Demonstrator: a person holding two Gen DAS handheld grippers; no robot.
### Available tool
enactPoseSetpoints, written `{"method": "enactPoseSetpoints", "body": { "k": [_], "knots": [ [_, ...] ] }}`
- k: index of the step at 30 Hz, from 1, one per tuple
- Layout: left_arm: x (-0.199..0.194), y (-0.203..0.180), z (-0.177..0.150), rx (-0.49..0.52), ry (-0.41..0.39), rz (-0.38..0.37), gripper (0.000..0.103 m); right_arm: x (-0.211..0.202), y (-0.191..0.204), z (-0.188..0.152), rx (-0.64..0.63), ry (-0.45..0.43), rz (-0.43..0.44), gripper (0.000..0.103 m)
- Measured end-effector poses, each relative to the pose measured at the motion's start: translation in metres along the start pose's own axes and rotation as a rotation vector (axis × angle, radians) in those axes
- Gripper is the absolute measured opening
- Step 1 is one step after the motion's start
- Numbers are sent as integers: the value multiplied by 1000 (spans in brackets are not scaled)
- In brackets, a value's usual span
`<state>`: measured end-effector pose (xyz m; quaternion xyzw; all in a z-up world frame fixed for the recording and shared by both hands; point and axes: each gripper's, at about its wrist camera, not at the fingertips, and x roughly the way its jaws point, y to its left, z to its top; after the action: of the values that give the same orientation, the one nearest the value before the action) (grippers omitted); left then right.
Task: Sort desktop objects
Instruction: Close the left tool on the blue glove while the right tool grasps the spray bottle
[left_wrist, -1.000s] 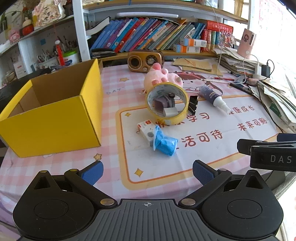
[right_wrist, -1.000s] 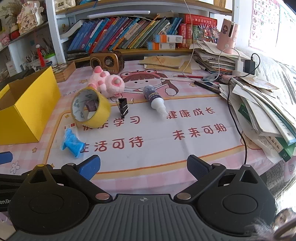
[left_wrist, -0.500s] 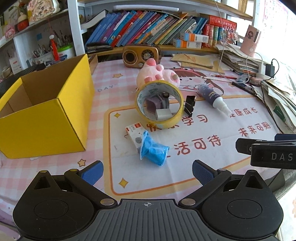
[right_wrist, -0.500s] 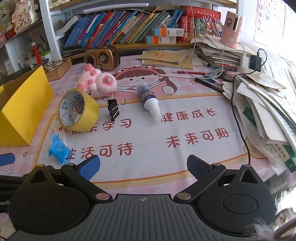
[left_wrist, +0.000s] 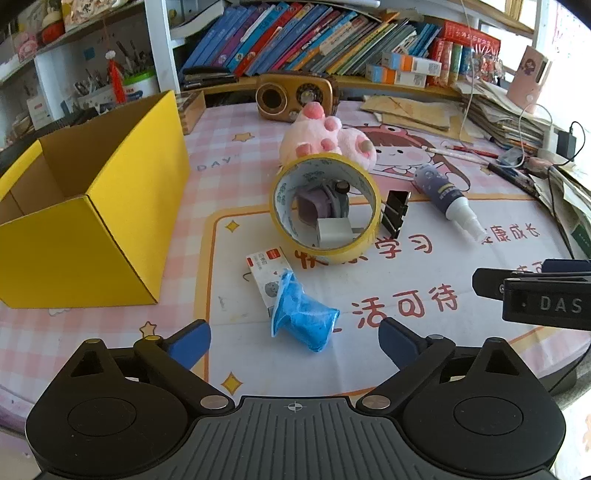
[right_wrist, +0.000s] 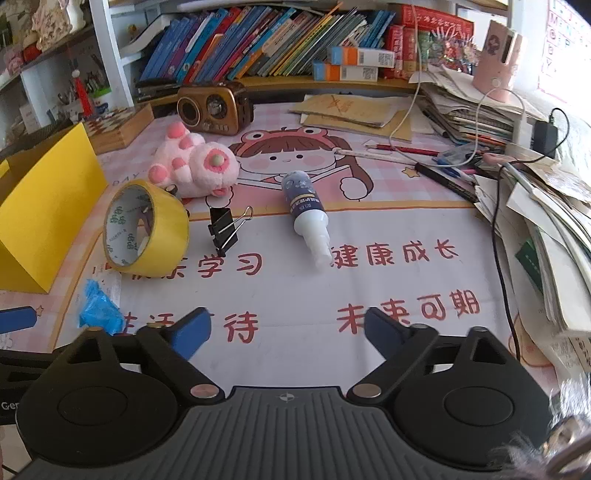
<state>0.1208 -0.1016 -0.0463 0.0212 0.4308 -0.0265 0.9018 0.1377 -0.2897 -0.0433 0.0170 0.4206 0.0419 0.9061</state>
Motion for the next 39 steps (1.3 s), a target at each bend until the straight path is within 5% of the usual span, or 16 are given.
{"method": "enactPoseSetpoints", "body": {
  "k": [11, 26, 30, 37, 39],
  "knots": [
    [13, -5, 8, -48, 18, 32, 94, 23, -14, 18, -14, 21, -1, 80],
    [35, -12, 19, -65, 74, 53, 66, 49, -26, 41, -21, 32, 1, 80],
    [39, -12, 18, -51, 110, 52, 44, 60, -30, 52, -27, 26, -1, 80],
    [27, -6, 22, -78, 60, 68, 41, 86, -32, 72, -77, 9, -5, 80],
    [21, -5, 24, -85, 34, 65, 41, 94, -32, 77, -104, 12, 9, 71]
  ]
}}
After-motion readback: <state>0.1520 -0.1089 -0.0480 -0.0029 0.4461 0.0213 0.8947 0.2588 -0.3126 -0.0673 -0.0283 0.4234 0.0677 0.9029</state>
